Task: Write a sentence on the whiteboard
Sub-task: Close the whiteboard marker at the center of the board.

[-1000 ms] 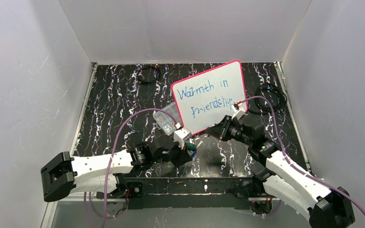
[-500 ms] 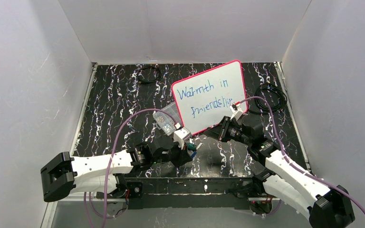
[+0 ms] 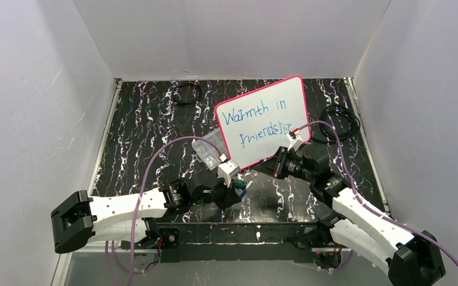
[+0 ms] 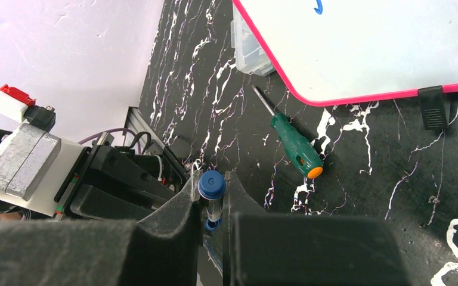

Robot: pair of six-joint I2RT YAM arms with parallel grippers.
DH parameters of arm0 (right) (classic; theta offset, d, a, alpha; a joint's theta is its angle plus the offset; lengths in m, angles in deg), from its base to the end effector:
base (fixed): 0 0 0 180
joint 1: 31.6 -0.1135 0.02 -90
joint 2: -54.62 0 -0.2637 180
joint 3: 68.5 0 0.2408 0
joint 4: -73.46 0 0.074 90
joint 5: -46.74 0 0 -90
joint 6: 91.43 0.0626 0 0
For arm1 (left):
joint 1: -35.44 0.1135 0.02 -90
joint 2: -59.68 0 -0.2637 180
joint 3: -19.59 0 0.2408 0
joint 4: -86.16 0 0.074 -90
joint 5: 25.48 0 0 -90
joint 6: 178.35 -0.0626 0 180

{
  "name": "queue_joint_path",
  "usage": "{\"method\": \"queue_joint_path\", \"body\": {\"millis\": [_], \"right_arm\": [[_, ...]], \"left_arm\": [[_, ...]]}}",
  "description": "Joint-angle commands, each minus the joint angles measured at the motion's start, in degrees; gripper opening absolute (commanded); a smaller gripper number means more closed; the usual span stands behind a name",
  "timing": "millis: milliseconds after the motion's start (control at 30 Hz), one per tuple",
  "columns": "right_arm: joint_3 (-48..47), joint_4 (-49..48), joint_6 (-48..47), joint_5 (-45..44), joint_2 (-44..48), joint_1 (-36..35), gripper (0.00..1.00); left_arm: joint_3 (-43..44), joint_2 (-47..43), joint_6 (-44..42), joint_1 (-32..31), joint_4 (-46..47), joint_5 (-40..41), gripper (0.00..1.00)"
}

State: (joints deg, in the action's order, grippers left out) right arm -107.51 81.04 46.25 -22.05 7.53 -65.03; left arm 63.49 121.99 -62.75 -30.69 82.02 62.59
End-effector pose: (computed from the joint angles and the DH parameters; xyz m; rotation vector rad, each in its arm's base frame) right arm 0.1597 0.1326 0.2371 -0.0341 2.0431 1.2851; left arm 0.1001 -0.2314 0.2186 0.7592 1.9871 -1.0440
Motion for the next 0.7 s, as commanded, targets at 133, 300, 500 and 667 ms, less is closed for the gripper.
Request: {"method": "queue_joint_path", "body": {"millis": [133,300,500,667], "right_arm": [[0.28,-3.86,-0.52,1.76,-1.03,-0.62,0.01],[0.61,-3.77,-1.21,2.09,-1.70,-0.84,0.01],[0.93,-5.16,-0.63,2.81,-2.29,-1.22,0.01],[1.56,-5.92,-0.85,2.69,-2.19,-1.83,0.01]], "left_arm": [[-0.47,-1.36,0.08,-0.14,0.53,0.88,0.00],[-0.56,-1.74,0.10,-0.19,0.70,1.14,0.00],[-0.45,-1.74,0.16,-0.21,0.94,1.14,0.00],[0.64,-0.60,-0.30,-0.14,2.52,3.70,0.00]]}}
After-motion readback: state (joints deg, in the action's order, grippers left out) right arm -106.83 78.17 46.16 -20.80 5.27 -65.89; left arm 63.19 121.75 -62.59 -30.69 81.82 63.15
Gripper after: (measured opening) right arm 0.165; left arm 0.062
